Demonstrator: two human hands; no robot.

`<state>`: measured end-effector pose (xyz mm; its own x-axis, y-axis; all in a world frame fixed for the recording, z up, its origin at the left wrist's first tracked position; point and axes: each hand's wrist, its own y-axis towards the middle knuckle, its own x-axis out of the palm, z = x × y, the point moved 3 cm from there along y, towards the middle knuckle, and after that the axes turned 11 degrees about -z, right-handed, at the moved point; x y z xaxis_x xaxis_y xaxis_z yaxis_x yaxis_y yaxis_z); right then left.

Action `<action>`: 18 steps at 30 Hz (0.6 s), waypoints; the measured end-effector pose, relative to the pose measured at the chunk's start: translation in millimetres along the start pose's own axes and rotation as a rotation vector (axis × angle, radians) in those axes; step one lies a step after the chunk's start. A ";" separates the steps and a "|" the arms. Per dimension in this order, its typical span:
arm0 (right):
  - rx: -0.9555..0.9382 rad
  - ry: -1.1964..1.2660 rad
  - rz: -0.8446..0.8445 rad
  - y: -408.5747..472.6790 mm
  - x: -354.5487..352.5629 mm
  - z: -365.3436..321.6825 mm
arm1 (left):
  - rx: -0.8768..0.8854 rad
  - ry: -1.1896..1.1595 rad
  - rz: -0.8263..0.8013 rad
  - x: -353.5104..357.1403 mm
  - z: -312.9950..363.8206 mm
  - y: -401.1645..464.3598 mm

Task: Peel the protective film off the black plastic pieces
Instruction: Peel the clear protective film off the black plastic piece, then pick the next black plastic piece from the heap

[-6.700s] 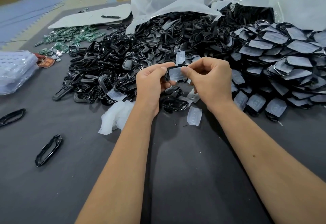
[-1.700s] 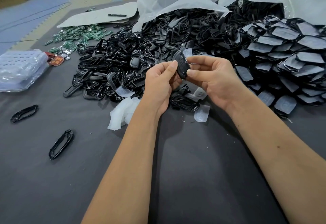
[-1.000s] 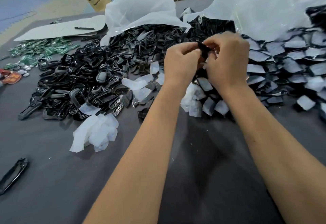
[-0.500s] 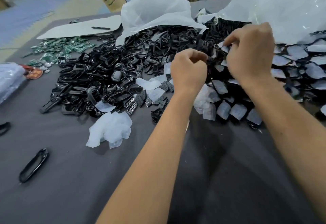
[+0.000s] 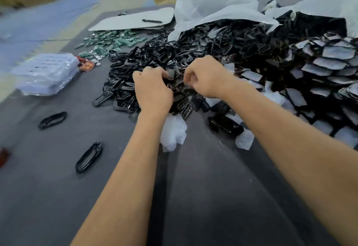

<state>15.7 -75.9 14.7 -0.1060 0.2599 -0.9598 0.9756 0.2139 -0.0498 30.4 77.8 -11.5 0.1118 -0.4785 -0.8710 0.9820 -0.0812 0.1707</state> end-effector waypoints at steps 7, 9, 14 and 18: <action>0.060 -0.038 -0.211 -4.9 -2.0 -2.9 | -0.029 0.075 -0.122 -15.2 -5.7 12.4; 0.081 -0.011 -0.288 -10.3 4.0 -3.3 | -0.068 0.084 -0.175 -12.5 -7.8 11.0; 0.082 0.115 -0.262 -15.5 13.0 -0.7 | -0.120 0.185 -0.261 -0.2 -1.7 6.5; 0.067 0.270 -0.123 -24.5 12.6 10.6 | -0.115 0.169 -0.267 4.9 -4.0 8.0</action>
<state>-7.5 -87.8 0.9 -0.2624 0.4786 -0.8379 0.9619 0.1991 -0.1875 39.4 78.3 -16.2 -0.1380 -0.3014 -0.9435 0.9896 -0.0803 -0.1190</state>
